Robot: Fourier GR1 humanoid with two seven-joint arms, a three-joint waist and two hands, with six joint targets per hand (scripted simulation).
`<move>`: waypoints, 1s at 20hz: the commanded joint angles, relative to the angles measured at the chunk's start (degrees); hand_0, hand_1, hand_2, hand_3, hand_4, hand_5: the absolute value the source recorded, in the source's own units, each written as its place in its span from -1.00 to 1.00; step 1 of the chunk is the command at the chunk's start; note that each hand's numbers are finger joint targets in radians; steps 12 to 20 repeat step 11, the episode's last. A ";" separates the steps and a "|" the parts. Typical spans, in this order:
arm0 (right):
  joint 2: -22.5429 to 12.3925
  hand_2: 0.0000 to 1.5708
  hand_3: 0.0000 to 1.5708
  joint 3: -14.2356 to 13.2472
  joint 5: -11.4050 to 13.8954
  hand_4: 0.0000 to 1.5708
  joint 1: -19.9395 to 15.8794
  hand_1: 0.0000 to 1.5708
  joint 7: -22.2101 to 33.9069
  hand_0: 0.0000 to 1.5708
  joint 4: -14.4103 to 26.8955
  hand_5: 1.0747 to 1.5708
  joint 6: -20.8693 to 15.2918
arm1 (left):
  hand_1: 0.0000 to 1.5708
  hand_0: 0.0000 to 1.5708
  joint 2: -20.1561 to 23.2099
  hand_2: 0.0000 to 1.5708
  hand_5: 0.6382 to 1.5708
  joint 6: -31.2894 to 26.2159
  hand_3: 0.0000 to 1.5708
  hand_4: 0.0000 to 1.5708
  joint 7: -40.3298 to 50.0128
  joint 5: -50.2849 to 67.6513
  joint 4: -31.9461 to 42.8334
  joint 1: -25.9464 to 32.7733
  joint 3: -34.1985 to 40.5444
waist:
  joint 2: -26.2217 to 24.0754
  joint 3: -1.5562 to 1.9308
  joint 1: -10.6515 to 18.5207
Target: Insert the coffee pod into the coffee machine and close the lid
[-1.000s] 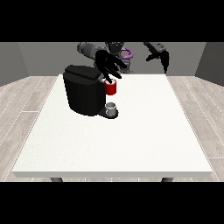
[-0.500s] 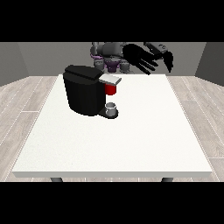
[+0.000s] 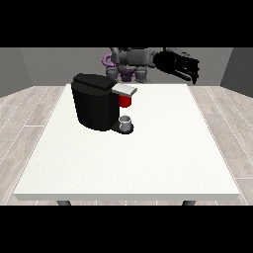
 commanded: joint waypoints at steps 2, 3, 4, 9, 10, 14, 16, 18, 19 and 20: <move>4.65 -1.00 -1.00 1.72 0.61 -1.00 1.07 -1.00 -5.65 -1.00 2.69 1.00 -1.94 | -1.00 -1.00 0.34 -1.00 1.00 -0.72 -1.00 -0.57 -0.03 0.75 -1.34 1.73 0.02 | -0.81 -0.07 -1.08; 5.09 -1.00 -1.00 1.53 -0.64 -1.00 0.86 -1.00 -7.40 -1.00 1.45 1.00 -0.92 | -1.00 -1.00 2.49 -1.00 1.00 -2.58 -1.00 -0.59 0.13 2.14 -0.89 0.97 1.64 | -1.58 -0.07 -2.09; 7.77 -1.00 -1.00 3.59 -0.32 -1.00 1.68 -1.00 -6.04 -1.00 0.05 1.00 -0.94 | -1.00 -1.00 1.02 -1.00 1.00 -0.14 -1.00 -0.58 -1.32 1.00 1.28 3.92 1.87 | -4.16 -0.08 -4.45; 13.92 -1.00 -1.00 7.24 -1.62 -0.76 9.08 -1.00 -12.11 -1.00 -0.82 1.00 1.03 | -1.00 -1.00 -0.16 -1.00 1.00 1.07 -1.00 -0.66 0.77 1.30 0.88 8.65 1.96 | -10.25 -0.06 -9.90; 14.03 -1.00 -1.00 7.37 -1.86 -0.67 9.83 -1.00 -12.60 -1.00 -0.67 1.00 1.60 | -1.00 -1.00 1.53 -1.00 1.00 0.22 -1.00 -0.66 -3.00 1.18 2.00 11.33 3.08 | -9.56 -0.07 -10.72; 15.63 -1.00 -1.00 8.43 -2.14 -0.67 11.03 -1.00 -13.03 -1.00 -1.18 1.00 0.61 | -1.00 -1.00 0.47 -1.00 1.00 1.89 -1.00 -0.66 -0.67 0.56 1.69 10.52 2.69 | -11.75 -0.06 -12.12; 15.63 -1.00 -1.00 8.43 -2.14 -0.67 11.03 -1.00 -13.03 -1.00 -1.18 1.00 0.61 | -1.00 -1.00 0.47 -1.00 1.00 1.89 -1.00 -0.66 -0.67 0.56 1.69 10.52 2.69 | -11.75 -0.06 -12.12; 15.63 -1.00 -1.00 8.43 -2.14 -0.67 11.03 -1.00 -13.03 -1.00 -1.18 1.00 0.61 | -1.00 -1.00 0.47 -1.00 1.00 1.89 -1.00 -0.66 -0.67 0.56 1.69 10.52 2.69 | -11.75 -0.06 -12.12; 15.63 -1.00 -1.00 8.43 -2.14 -0.67 11.03 -1.00 -13.03 -1.00 -1.18 1.00 0.61 | -1.00 -1.00 0.47 -1.00 1.00 1.89 -1.00 -0.66 -0.67 0.56 1.69 10.52 2.69 | -11.75 -0.06 -12.12; 15.63 -1.00 -1.00 8.43 -2.14 -0.67 11.03 -1.00 -13.03 -1.00 -1.18 1.00 0.61 | -1.00 -1.00 0.47 -1.00 1.00 1.89 -1.00 -0.66 -0.67 0.56 1.69 10.52 2.69 | -11.75 -0.06 -12.12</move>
